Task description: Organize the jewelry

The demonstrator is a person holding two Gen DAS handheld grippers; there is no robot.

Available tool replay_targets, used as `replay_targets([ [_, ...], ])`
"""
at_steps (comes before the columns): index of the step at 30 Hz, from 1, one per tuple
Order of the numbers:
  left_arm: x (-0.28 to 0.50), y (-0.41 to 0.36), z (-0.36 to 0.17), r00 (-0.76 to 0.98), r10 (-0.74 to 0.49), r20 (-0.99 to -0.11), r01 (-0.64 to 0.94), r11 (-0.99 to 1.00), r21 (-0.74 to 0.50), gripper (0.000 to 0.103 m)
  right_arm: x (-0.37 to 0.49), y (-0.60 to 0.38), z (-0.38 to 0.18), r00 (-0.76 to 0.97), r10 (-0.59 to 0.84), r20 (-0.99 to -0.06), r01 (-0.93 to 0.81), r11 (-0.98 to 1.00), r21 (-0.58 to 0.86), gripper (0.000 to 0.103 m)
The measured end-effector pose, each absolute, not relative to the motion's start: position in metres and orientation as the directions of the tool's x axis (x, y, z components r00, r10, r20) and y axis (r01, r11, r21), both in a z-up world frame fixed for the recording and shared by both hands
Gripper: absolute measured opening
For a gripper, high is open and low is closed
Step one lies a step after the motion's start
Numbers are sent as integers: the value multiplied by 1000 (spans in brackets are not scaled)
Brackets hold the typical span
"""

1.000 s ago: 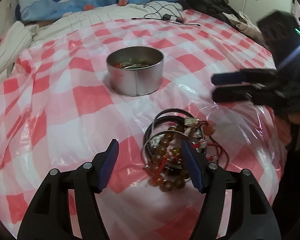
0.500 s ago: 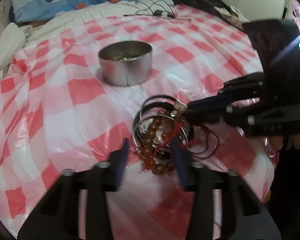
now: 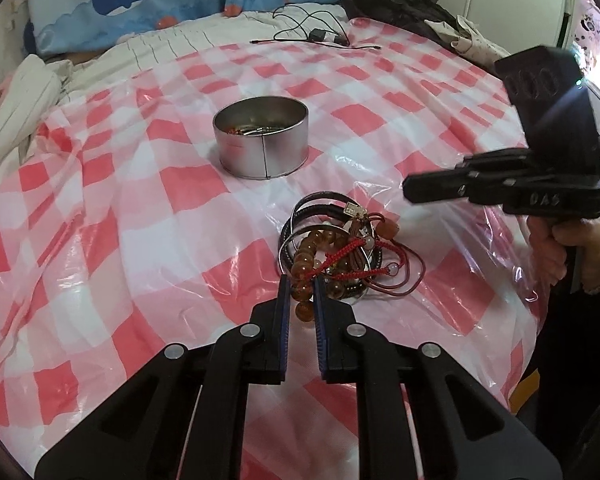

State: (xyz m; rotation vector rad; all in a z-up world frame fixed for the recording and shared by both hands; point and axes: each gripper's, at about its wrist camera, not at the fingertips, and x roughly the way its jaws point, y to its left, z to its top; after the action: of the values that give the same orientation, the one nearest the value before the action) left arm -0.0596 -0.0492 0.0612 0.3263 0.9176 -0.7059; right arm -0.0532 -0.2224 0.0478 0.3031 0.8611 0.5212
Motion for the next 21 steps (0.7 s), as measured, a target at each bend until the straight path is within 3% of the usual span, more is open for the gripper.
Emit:
replay_targets([
  [1,-59,-50,60,412,-402,-818,678,735,-20,11,-52,-221,44,534,542,-649,-301,839,453,12],
  [2,-59,-51,57,411,-384,-827,681,733,-2,13,-52,-222,42,536,534,-654,-295,844,448,38],
  [3,-59,-53,54,406,-372,-834,684,730,7,15,-52,-221,41,542,524,-657,-291,851,438,55],
  [5,-59,-55,51,417,-356,-836,681,732,28,30,-51,-217,38,540,525,-657,-298,850,434,55],
  [9,-65,-61,61,458,-414,-787,707,706,40,37,-45,-212,28,525,522,-672,-293,852,433,54],
  [10,-65,-65,62,461,-424,-780,714,699,41,37,-43,-210,24,519,523,-676,-292,852,435,49],
  [11,-65,-70,62,465,-428,-775,719,693,49,37,-42,-209,22,508,531,-679,-293,847,443,36],
  [12,-65,-74,62,465,-430,-774,726,685,55,37,-42,-209,22,501,538,-678,-298,843,448,15],
  [13,-64,-79,60,457,-429,-779,735,675,59,37,-44,-208,23,501,541,-675,-307,841,446,16],
  [16,-64,-95,44,413,-372,-831,762,641,91,11,-50,-209,34,520,552,-651,-330,833,443,16],
  [21,-69,-88,56,381,-429,-819,767,641,21,4,-54,-224,48,552,624,-554,-340,775,533,16],
])
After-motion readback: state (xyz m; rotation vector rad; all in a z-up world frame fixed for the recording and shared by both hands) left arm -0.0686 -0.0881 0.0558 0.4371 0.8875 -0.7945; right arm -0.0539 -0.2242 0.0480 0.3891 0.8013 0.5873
